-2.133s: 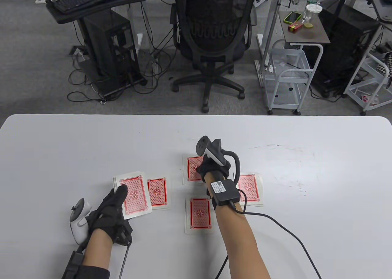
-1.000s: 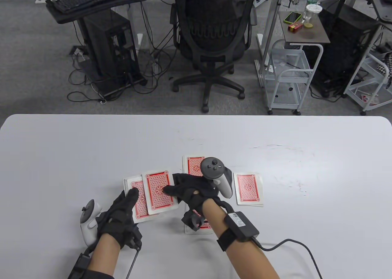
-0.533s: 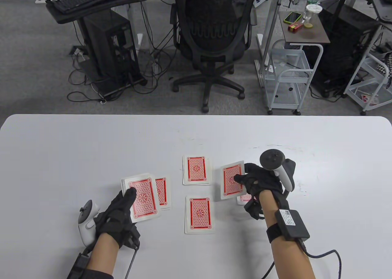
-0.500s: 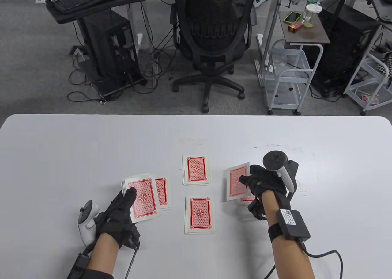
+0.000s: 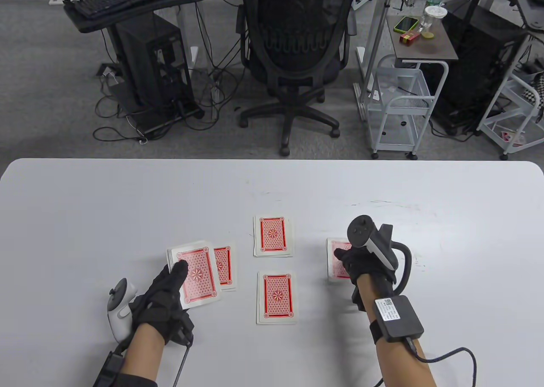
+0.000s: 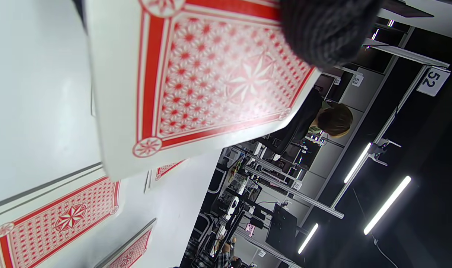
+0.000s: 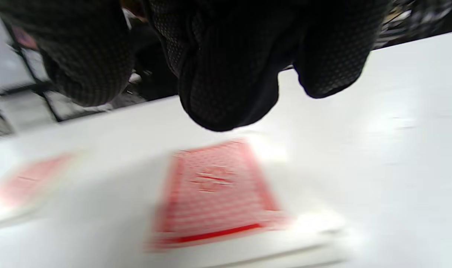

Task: Four-player card dealing with fan arrangement

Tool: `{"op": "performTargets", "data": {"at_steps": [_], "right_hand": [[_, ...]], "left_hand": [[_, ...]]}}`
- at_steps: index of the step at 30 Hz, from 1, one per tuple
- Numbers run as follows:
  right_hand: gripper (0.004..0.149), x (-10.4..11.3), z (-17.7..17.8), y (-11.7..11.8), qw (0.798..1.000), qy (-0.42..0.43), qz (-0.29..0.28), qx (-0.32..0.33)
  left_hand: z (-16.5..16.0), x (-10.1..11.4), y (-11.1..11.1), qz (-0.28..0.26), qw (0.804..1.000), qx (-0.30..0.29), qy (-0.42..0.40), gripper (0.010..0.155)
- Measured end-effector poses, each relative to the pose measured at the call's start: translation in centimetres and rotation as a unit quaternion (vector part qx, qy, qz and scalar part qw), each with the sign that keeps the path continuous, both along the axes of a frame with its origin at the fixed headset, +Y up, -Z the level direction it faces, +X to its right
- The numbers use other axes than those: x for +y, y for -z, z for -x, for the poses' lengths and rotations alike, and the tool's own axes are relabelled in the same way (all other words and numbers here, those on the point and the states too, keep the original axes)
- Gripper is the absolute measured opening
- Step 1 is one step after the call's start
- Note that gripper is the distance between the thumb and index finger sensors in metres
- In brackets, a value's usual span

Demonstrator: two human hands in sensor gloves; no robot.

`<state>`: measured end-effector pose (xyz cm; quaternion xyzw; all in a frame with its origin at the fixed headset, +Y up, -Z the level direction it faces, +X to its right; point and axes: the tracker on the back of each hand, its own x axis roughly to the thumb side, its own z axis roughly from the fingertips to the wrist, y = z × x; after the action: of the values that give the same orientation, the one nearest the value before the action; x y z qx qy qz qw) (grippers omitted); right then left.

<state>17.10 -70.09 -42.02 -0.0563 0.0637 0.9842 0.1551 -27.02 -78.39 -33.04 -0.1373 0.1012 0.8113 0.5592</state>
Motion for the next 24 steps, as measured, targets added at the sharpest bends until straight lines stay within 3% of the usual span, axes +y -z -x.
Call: {"op": "performTargets", "data": {"at_steps": [5,10,12,14,16,17,19,24], "right_hand": [[0.067,1.2,6.3,-3.0,0.981,0.176,-0.014,0.082],[0.067,-0.8,12.8,-4.9,0.937,0.307,0.003,0.167],[0.080,-1.8,14.7,-5.6,0.928,0.320,-0.002,0.192],[0.081,-2.3,15.8,-5.9,0.932,0.308,-0.027,0.192],[0.068,-2.3,16.1,-6.4,0.941,0.295,-0.045,0.158],[0.065,-2.4,16.1,-6.7,0.945,0.295,-0.063,0.128],[0.063,-2.3,15.8,-6.4,0.945,0.297,-0.055,0.128],[0.060,-3.2,14.0,-5.5,0.912,0.391,0.000,0.127]], "left_hand": [[-1.1,0.1,-0.3,-0.002,1.000,-0.016,-0.003,0.050],[-2.5,0.1,-0.3,-0.003,0.999,-0.043,0.002,0.049],[-3.2,0.0,-0.5,-0.004,0.999,-0.053,0.004,0.049],[-3.8,0.0,-0.7,-0.007,0.998,-0.055,0.009,0.049],[-4.4,0.0,-0.9,-0.008,0.998,-0.057,0.014,0.048],[-4.6,0.1,-1.0,-0.009,0.998,-0.056,0.017,0.048],[-4.6,0.1,-1.0,-0.008,0.998,-0.051,0.027,0.048],[-4.5,-0.1,-0.7,-0.010,0.997,-0.083,-0.007,0.049]]}}
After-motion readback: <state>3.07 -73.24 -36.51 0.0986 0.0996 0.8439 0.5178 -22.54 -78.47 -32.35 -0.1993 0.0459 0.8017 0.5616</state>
